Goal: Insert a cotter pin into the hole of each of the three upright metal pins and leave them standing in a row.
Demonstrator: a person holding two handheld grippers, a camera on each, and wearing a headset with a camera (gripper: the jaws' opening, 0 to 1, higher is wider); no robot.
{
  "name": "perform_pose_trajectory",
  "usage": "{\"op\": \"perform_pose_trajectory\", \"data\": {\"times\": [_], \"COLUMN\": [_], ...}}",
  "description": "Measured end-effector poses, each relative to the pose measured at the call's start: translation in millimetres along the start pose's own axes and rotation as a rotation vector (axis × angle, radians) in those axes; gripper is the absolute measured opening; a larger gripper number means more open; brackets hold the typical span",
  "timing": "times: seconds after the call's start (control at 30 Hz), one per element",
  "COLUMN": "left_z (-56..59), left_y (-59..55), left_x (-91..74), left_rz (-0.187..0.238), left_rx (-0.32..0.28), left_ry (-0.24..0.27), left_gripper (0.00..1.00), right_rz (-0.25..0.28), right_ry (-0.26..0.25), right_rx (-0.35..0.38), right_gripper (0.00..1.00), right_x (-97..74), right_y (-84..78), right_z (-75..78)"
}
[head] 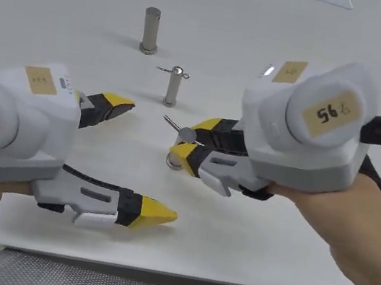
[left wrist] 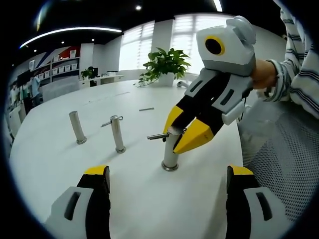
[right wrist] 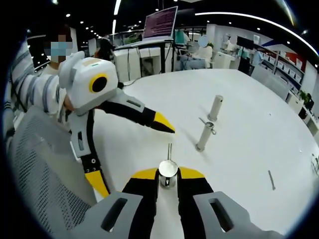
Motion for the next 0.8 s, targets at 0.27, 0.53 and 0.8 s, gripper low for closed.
{"op": "perform_pose_trajectory", "data": {"times": [0.27,0.53,0.8], "left_z": [0.2,-2.6,-2.5], "left_y": [0.4,-2.1,-1.2], "left_x": [-4.9,-8.3,-11.6], "left_rz": [0.008,0.001,0.005], "left_rx": [-0.021,-0.030,-0.033], "left_ry": [0.000,0.017,0.022], "left_gripper": [0.99,0.99,0.99], "right_rz": [0.004,0.020,0.007], "right_ry": [0.005,0.011,0.046], "right_rx": [0.021,0.024,-0.047], "right_gripper": [0.15,0.14,0.13], "right_x": [0.1,-0.6,-2.6], "right_y": [-0.1,-0.2,-2.4], "right_z": [0.2,0.4,5.3]}}
Point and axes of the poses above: the centre of the closed fingertips' face, and the gripper's own axes: x roughly forward along the fingers, z roughly to its right, y roughly out of its top, the point moved 2 cm from there along -x, roughly backward along the fingers, and after that the axes turned 10 degrees about -x, right-handed, at the moved point
